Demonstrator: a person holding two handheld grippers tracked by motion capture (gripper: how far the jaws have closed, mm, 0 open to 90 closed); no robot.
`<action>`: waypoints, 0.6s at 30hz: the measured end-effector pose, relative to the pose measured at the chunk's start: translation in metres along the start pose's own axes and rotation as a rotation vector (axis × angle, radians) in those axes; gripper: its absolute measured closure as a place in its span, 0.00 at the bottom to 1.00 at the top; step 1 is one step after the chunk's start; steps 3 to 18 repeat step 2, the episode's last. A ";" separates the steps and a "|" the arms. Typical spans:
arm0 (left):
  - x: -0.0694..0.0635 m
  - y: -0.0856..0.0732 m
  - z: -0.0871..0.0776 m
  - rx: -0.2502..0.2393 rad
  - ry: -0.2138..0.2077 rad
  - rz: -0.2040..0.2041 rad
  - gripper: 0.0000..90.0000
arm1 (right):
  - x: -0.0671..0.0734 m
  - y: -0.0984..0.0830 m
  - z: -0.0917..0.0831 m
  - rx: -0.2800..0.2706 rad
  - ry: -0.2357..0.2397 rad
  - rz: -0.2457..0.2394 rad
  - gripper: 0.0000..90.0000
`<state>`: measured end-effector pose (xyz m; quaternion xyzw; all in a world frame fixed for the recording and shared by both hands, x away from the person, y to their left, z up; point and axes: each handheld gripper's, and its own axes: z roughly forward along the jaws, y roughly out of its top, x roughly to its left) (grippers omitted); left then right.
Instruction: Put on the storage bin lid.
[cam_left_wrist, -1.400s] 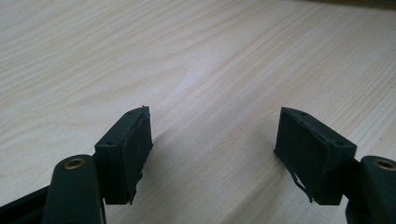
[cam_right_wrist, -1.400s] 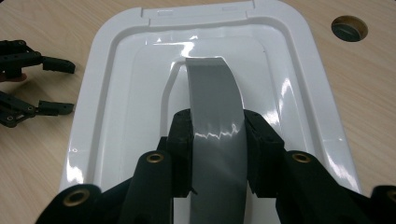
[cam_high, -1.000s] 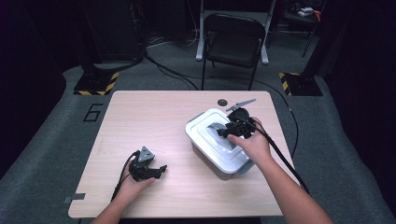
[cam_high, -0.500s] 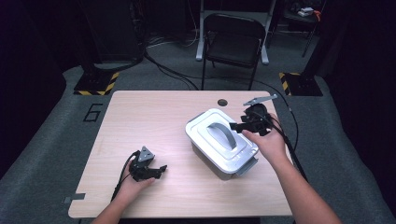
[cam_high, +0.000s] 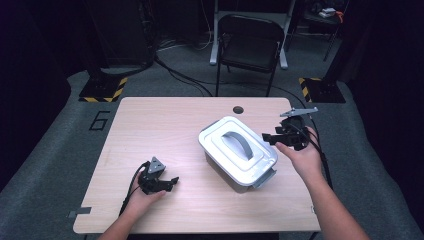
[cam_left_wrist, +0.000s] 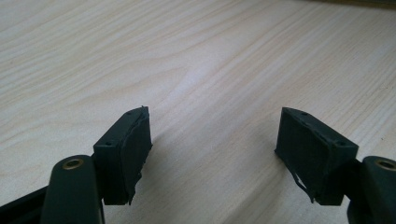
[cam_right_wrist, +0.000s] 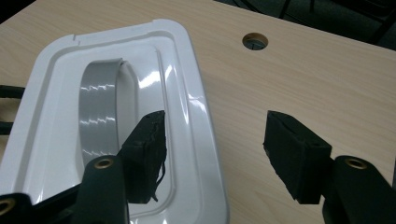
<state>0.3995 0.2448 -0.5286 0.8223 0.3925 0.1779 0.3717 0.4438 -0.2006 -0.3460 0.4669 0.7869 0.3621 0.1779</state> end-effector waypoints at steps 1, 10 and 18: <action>0.000 0.000 0.000 0.000 0.000 -0.001 0.28 | -0.003 -0.003 -0.001 -0.003 -0.006 0.010 0.42; 0.000 0.000 0.000 0.000 0.002 0.000 0.28 | -0.005 -0.005 -0.002 -0.009 -0.009 0.014 0.42; 0.000 0.000 0.000 0.000 0.002 0.000 0.28 | -0.005 -0.005 -0.002 -0.009 -0.009 0.014 0.42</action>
